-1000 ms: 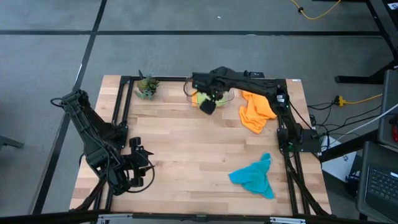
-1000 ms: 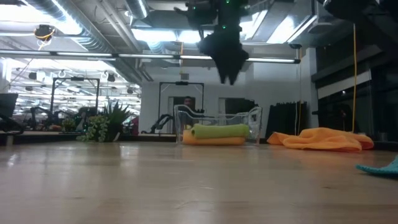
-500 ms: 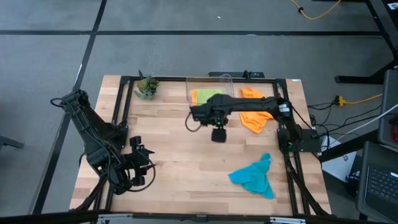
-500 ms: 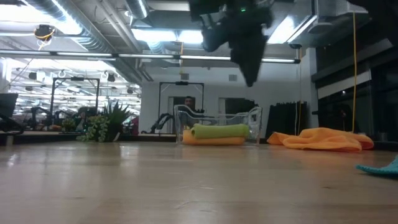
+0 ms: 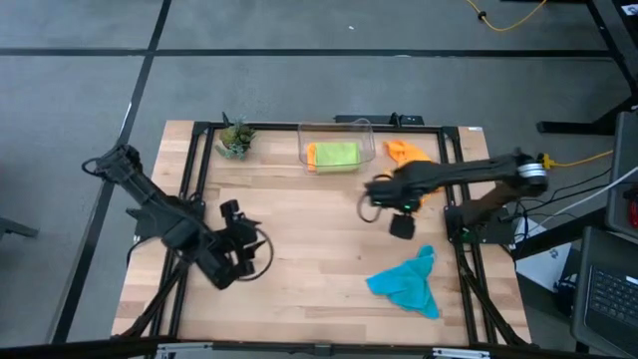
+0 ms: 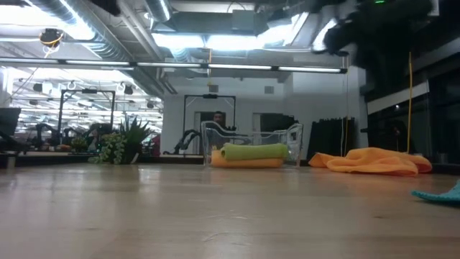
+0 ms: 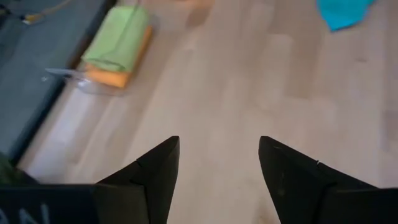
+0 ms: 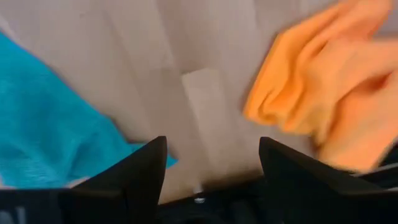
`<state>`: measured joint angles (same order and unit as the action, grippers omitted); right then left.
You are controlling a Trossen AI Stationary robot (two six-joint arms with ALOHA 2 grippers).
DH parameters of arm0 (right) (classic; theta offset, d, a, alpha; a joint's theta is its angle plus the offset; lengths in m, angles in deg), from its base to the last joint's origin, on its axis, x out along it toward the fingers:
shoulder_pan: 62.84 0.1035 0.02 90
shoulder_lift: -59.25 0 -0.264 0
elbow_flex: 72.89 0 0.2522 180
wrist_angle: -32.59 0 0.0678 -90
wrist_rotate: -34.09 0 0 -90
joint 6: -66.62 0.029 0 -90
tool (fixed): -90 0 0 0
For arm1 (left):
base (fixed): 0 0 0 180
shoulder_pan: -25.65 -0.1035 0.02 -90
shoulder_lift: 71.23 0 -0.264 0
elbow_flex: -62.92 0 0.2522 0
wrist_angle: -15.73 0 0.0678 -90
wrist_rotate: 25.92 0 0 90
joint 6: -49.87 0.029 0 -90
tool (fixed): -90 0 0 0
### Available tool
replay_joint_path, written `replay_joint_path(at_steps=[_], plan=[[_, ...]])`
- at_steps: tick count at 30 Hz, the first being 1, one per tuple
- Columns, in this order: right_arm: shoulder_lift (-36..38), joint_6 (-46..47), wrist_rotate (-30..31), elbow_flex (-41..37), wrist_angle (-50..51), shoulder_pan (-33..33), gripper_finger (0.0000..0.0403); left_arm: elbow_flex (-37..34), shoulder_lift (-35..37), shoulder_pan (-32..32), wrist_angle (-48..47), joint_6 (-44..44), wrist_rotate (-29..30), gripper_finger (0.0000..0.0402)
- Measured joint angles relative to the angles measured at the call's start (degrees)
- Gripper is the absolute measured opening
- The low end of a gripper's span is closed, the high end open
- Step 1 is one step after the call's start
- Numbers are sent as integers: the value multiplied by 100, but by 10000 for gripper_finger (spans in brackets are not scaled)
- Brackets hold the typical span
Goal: Fold microfiber towels
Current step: Fold the orange microfiber cloth
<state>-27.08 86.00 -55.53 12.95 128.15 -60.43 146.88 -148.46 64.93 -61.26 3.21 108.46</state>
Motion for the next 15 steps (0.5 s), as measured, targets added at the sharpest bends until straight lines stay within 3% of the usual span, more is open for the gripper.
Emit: replay_joint_path(at_steps=[4, 9, 15], plan=[[1118, 805, -166, -961, -476, 333, 258, 0, 0, -697, 349, 735, 8, 213], [2200, 1044, -154, -1870, -1397, 583, 258, 0, 0, -1683, 1264, 1509, 19, 213], [2748, 1060, -84, -2616, -2514, 599, 258, 0, 0, -2514, 2072, 1747, 6, 213]])
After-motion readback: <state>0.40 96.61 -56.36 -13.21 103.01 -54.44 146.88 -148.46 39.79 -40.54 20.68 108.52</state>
